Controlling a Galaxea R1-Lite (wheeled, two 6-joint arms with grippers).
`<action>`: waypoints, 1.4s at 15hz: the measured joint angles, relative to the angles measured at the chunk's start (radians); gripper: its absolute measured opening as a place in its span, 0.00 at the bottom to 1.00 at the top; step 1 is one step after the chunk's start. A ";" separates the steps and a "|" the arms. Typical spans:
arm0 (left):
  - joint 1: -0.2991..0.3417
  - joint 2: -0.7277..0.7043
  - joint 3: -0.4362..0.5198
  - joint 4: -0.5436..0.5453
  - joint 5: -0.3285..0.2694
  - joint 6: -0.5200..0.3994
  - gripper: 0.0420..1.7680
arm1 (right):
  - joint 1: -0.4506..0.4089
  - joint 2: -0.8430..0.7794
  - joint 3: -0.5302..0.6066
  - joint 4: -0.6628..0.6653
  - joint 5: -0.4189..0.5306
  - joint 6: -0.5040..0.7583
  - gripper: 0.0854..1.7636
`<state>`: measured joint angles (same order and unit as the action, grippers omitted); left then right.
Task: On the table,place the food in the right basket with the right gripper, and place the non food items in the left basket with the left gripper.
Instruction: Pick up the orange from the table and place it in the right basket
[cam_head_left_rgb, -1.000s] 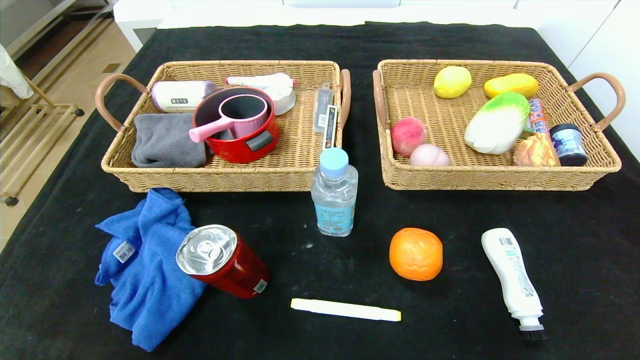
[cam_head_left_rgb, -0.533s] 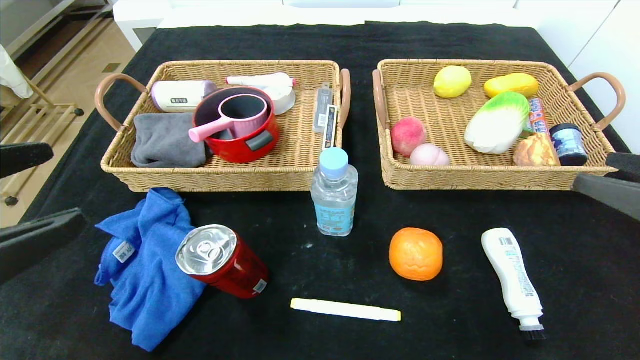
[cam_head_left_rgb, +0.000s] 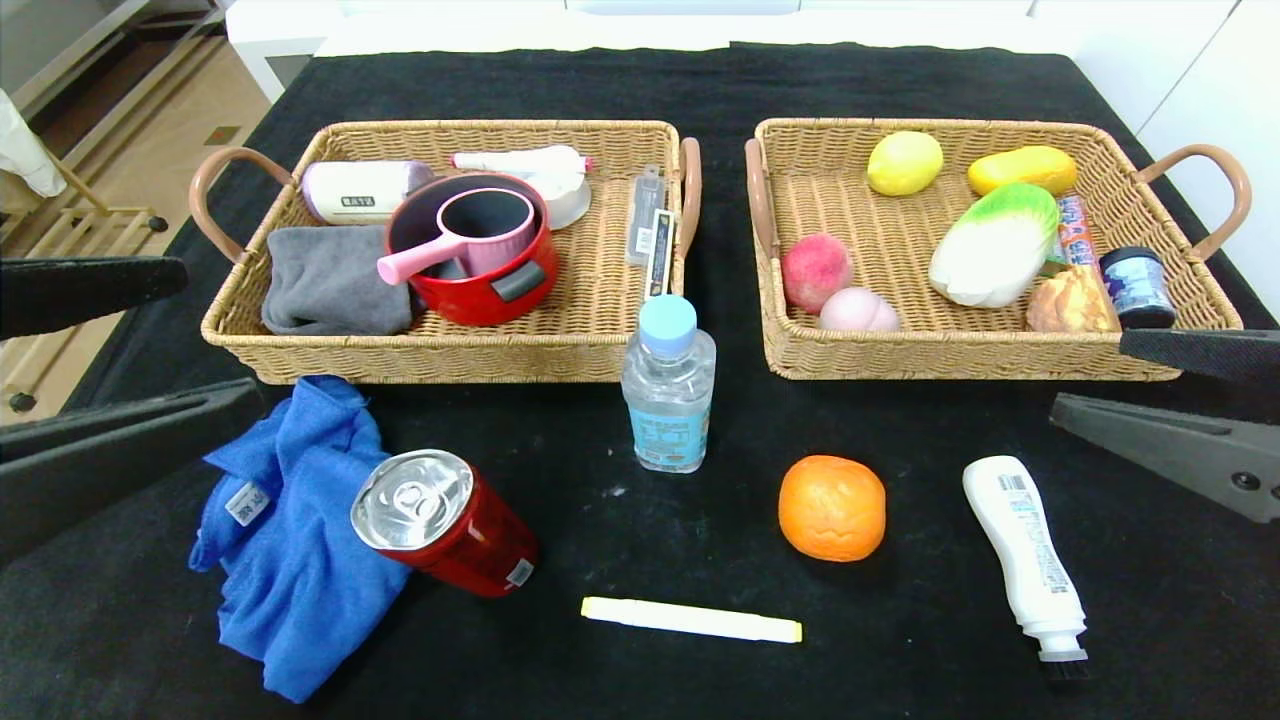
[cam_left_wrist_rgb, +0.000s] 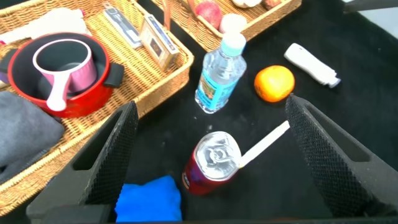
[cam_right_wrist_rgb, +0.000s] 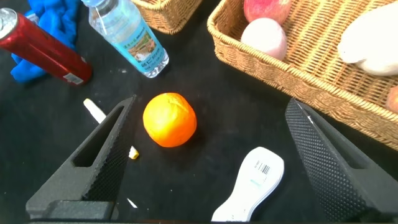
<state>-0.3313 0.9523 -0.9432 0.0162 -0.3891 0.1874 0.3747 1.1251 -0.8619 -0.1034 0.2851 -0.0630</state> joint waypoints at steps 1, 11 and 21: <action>0.000 0.003 -0.003 0.015 0.001 0.007 0.97 | 0.001 0.003 0.000 0.000 0.001 0.001 0.97; -0.033 0.022 -0.022 0.074 0.001 0.062 0.97 | 0.071 0.050 -0.032 0.001 -0.003 0.000 0.97; -0.115 0.090 -0.030 0.029 0.112 0.045 0.97 | 0.109 0.113 -0.048 0.000 -0.008 0.000 0.97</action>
<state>-0.4464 1.0426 -0.9736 0.0455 -0.2774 0.2323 0.4834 1.2379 -0.9096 -0.1034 0.2770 -0.0634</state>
